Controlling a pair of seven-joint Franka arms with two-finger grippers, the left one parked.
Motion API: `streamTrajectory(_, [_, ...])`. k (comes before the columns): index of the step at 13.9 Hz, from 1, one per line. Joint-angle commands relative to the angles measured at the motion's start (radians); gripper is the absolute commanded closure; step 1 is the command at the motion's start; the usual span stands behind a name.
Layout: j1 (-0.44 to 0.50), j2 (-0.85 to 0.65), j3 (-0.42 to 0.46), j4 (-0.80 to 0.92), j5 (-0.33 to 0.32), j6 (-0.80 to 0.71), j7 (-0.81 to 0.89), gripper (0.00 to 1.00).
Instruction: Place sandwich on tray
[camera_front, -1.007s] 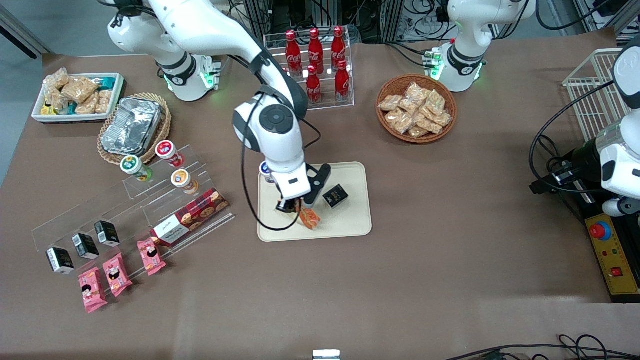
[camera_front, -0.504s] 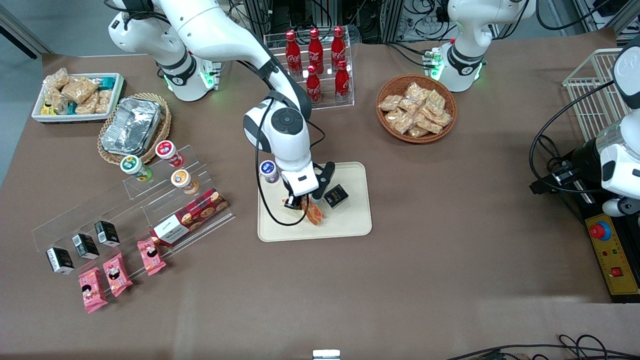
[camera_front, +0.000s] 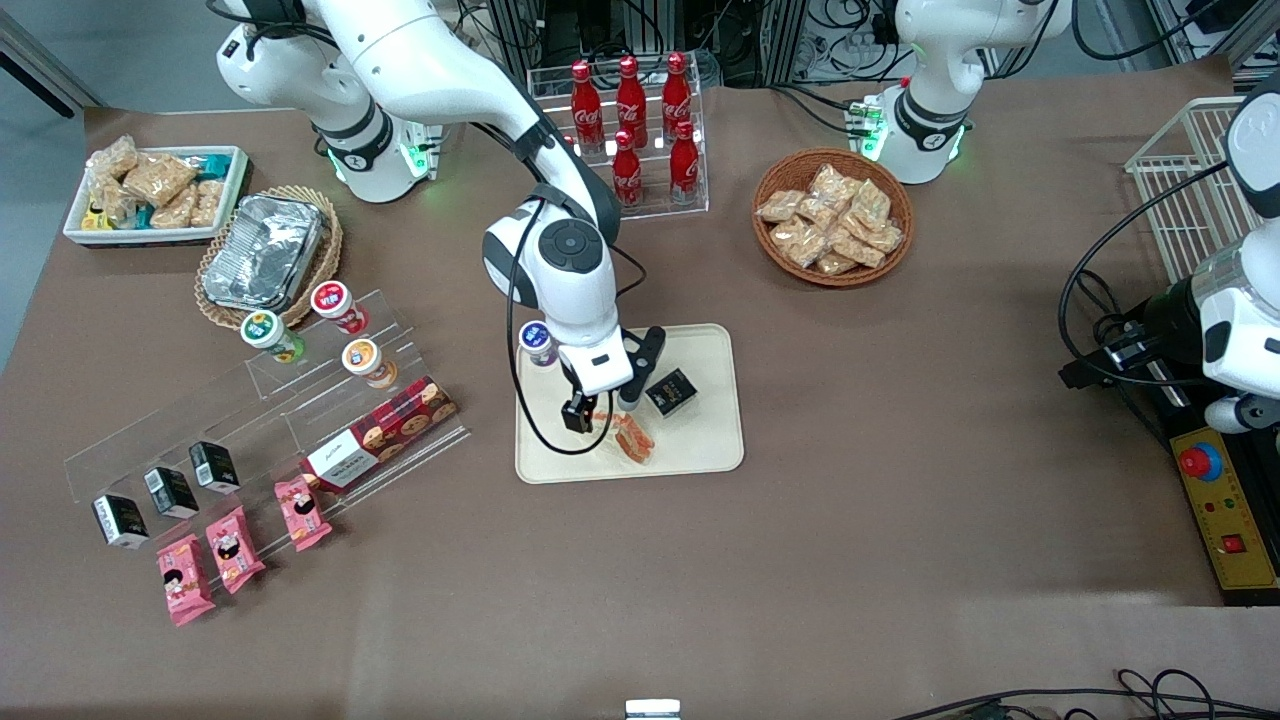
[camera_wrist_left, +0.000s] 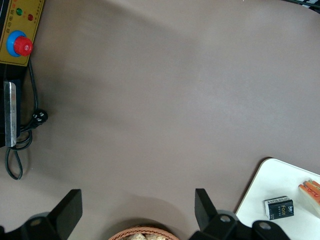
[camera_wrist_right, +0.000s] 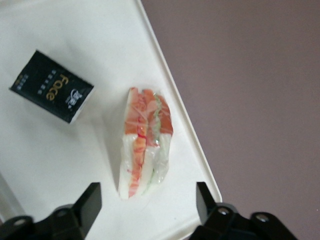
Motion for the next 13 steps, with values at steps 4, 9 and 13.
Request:
streamTrajectory(4, [-0.043,-0.127,-0.02,0.011,0.001,-0.128,0.122,0.01])
streamTrajectory(9, [-0.09,-0.212,-0.065,0.049,0.017,-0.304,0.357,0.01])
streamTrajectory(13, [-0.222,-0.284,-0.048,0.051,0.102,-0.344,0.507,0.01])
